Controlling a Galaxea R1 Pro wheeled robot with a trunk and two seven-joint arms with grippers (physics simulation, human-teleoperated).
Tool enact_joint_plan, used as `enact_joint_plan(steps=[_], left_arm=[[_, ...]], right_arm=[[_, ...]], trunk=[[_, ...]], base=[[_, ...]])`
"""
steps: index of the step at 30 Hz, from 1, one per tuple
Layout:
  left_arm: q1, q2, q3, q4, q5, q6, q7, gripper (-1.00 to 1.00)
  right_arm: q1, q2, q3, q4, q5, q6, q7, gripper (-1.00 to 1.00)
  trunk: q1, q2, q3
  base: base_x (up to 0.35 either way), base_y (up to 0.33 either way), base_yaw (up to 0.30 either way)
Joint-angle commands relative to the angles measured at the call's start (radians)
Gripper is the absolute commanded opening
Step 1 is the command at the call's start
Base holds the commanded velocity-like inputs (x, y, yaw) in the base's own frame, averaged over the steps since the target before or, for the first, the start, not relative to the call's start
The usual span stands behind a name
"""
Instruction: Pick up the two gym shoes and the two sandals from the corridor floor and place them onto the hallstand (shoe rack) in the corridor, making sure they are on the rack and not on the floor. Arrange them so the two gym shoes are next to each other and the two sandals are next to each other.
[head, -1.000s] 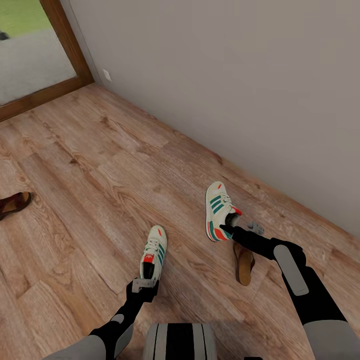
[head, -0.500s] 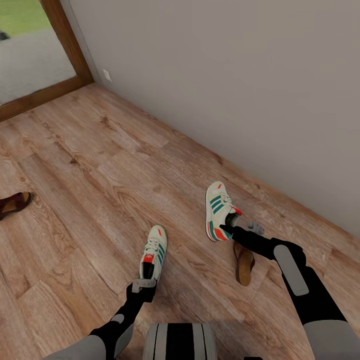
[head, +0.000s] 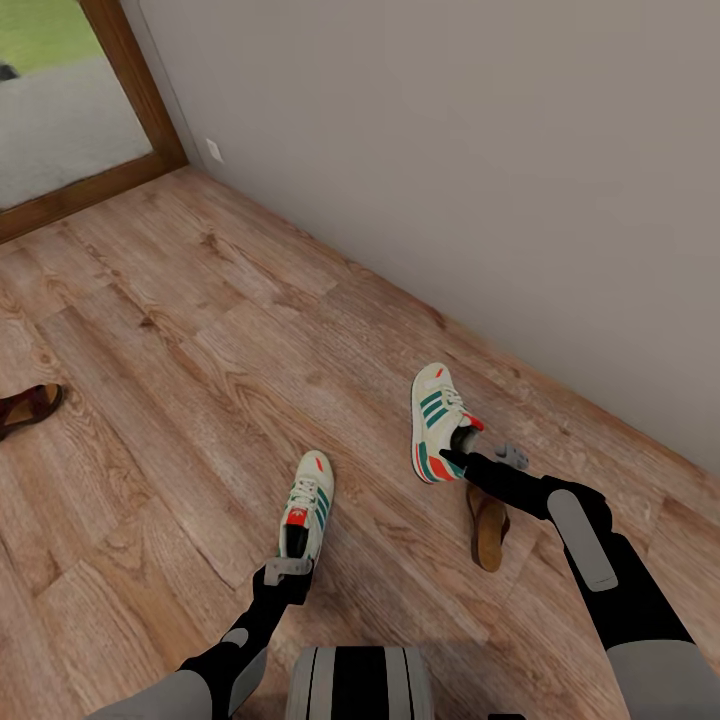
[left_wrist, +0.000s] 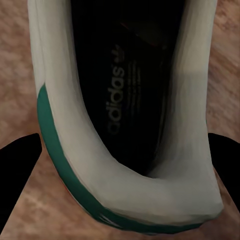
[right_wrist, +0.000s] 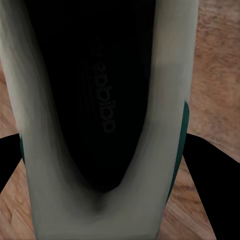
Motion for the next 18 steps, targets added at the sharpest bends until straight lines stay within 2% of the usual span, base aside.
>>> enact_joint_plan(steps=[1, 18], left_arm=[[0.000, 0.000, 0.001, 0.001, -0.002, -0.003, 0.000, -1.00], [0.000, 0.001, -0.001, -0.001, -0.004, -0.002, 0.000, -1.00]], right_arm=[[0.000, 0.000, -0.001, 0.000, 0.004, 0.004, 0.005, -1.00], [0.000, 0.000, -0.001, 0.001, 0.005, 0.004, 0.005, -1.00]], trunk=[[0.000, 0.000, -0.001], [-0.008, 0.004, 0.065]], base=[[0.000, 0.000, 0.000], [0.000, 0.000, 0.000]])
